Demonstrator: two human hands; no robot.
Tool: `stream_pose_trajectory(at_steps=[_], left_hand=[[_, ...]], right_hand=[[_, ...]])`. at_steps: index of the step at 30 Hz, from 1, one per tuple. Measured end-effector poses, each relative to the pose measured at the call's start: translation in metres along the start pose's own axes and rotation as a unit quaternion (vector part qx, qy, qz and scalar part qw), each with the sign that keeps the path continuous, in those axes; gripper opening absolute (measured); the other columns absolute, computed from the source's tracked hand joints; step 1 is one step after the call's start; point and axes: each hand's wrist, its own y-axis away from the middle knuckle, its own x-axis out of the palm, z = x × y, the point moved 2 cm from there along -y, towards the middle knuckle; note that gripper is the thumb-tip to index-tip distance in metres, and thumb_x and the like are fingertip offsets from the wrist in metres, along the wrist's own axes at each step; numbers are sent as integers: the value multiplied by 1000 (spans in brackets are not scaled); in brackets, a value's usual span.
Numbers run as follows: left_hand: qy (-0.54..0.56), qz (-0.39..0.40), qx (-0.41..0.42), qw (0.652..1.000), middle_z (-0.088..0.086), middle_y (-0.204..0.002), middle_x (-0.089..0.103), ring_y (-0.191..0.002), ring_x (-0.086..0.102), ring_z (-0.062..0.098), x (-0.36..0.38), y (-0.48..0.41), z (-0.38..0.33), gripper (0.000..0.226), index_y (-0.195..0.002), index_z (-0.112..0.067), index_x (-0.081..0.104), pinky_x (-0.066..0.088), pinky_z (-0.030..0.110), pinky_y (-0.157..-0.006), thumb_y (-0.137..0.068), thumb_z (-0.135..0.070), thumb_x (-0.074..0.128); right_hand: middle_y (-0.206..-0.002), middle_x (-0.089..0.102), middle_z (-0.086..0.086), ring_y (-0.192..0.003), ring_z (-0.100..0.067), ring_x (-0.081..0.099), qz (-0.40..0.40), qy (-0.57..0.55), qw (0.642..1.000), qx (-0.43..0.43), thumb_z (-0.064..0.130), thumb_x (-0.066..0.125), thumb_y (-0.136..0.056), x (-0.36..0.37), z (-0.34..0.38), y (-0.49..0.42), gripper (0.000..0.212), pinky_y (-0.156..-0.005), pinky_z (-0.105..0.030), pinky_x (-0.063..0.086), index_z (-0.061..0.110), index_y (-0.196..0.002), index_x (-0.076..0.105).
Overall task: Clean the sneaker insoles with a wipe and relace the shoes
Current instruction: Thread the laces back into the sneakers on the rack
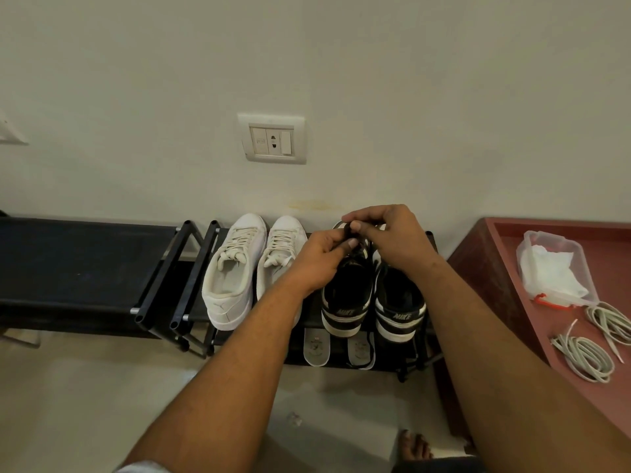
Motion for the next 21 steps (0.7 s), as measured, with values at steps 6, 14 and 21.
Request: stream_pose_trajectory(at_steps=[6, 14, 21], left_hand=[[50, 27, -14, 998, 15, -129, 75, -128, 68, 30, -3, -2, 6, 31, -138, -5, 67, 47, 54, -118, -112, -16, 54], [24, 4, -9, 1000, 8, -106, 81, -107, 76, 24, -6, -5, 11, 24, -108, -11, 77, 57, 43, -104, -112, -19, 55], [-272, -24, 69, 959, 3, -95, 79, -92, 72, 22, -14, -7, 8, 17, -105, -18, 80, 58, 44, -86, -103, -17, 63]], right_hand=[[-97, 79, 4, -98, -13, 74, 20, -87, 996, 3, 13, 68, -99, 6, -3, 0, 20, -92, -39, 60, 26, -106, 82], [-98, 79, -3, -86, -27, 74, -15, -143, 989, 24, 8, 69, -99, 12, -3, 4, 18, -79, -35, 64, 17, -108, 80], [-90, 78, 10, -83, 0, 72, -8, -1, 1000, -16, 23, 74, -97, 7, -8, 6, 20, -83, -26, 59, 24, -116, 79]])
